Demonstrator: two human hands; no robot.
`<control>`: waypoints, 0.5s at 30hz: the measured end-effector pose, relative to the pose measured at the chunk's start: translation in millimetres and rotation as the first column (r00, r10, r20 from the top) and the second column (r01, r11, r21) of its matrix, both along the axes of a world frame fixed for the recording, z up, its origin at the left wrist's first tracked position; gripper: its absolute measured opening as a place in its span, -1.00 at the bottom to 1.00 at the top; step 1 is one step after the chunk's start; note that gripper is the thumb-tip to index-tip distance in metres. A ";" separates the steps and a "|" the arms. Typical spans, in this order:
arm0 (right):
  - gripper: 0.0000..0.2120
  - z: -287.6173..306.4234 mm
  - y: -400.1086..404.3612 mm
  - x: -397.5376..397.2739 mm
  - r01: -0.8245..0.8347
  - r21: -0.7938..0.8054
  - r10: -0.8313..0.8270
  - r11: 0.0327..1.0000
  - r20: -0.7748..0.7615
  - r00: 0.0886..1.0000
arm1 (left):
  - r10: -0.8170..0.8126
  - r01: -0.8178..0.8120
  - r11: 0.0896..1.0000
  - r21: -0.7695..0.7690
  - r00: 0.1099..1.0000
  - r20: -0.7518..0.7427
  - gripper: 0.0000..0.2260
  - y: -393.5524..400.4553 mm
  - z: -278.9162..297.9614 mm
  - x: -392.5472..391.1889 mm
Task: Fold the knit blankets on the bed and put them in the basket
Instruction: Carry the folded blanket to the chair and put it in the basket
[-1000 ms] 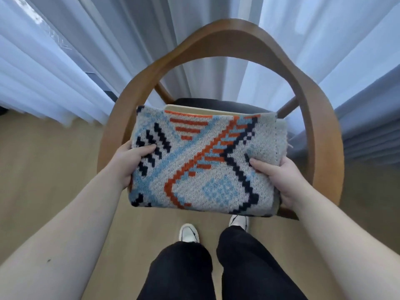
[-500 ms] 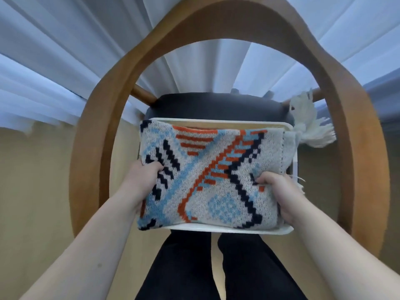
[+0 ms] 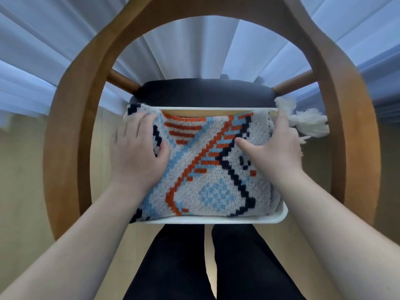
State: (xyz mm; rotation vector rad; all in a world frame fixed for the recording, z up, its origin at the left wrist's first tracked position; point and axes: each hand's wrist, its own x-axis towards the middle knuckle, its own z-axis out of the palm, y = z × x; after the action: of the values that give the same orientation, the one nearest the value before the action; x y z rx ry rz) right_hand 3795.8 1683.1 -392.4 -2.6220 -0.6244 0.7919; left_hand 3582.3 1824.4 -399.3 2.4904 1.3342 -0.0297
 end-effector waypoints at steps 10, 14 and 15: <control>-0.58 -13.3 7.7 15.3 0.404 -0.112 -0.352 0.908 -0.729 0.587 | -0.128 0.125 0.992 -0.029 0.950 -0.284 -0.40 -11.5 -39.0 -17.3; -0.76 -3.0 5.8 14.3 0.389 0.020 -0.137 0.921 -0.919 0.370 | -0.154 0.159 0.987 -0.009 0.943 -0.296 -0.36 -14.5 -44.6 -23.6; -0.79 -4.7 6.5 13.5 0.408 0.036 -0.128 0.912 -0.921 0.368 | -0.151 0.157 0.988 -0.004 0.944 -0.293 -0.36 -14.9 -45.3 -25.1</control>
State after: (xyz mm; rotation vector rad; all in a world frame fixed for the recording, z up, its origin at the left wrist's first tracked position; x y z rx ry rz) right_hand 3809.3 1689.6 -397.1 -1.5474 0.0624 1.6708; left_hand 3557.2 1809.5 -444.6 2.6809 1.2440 -0.4398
